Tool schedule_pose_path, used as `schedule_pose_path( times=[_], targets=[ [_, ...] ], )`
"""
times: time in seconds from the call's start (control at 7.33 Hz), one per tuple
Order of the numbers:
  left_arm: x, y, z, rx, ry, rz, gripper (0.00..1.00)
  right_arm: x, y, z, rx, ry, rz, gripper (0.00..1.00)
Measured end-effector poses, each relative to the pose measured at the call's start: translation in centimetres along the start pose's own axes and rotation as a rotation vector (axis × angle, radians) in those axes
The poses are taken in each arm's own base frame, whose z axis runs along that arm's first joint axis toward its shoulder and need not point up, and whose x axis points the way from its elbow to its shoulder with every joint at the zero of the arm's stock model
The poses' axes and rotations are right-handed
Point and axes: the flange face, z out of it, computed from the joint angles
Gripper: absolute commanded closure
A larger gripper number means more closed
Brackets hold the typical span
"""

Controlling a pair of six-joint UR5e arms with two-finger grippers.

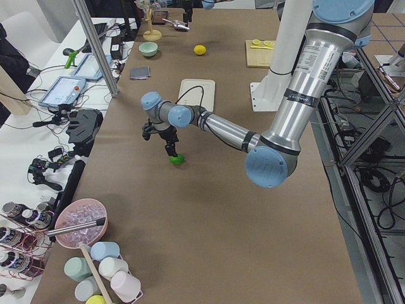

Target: Place all lemons on tray

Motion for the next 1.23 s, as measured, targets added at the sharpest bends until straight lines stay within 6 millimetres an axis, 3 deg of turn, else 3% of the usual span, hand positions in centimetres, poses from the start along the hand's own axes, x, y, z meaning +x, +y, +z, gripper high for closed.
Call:
schedule_pose_path(
  times=[0.41,0.68,0.82,1.09,1.23],
  targets=[
    [-0.6,-0.7,3.2,0.017,0.006,-0.012,0.03,-5.6,1.8,2.4,-0.049,-0.015,-0.036,0.01],
    [-0.6,-0.9,4.9,0.027,-0.003,-0.018,0.04,-7.7,3.2,4.3,-0.083,-0.012,-0.069,0.01],
    [-0.6,-0.9,5.5,0.033,-0.005,-0.020,0.19,-8.1,3.8,5.0,-0.099,-0.009,-0.084,0.01],
    [-0.5,-0.9,5.8,0.038,-0.004,-0.018,0.99,-8.4,4.7,6.3,-0.124,-0.002,-0.109,0.01],
    [-0.4,-0.8,5.8,0.040,-0.003,-0.017,1.00,-8.4,5.0,6.7,-0.132,0.001,-0.118,0.01]
  ],
)
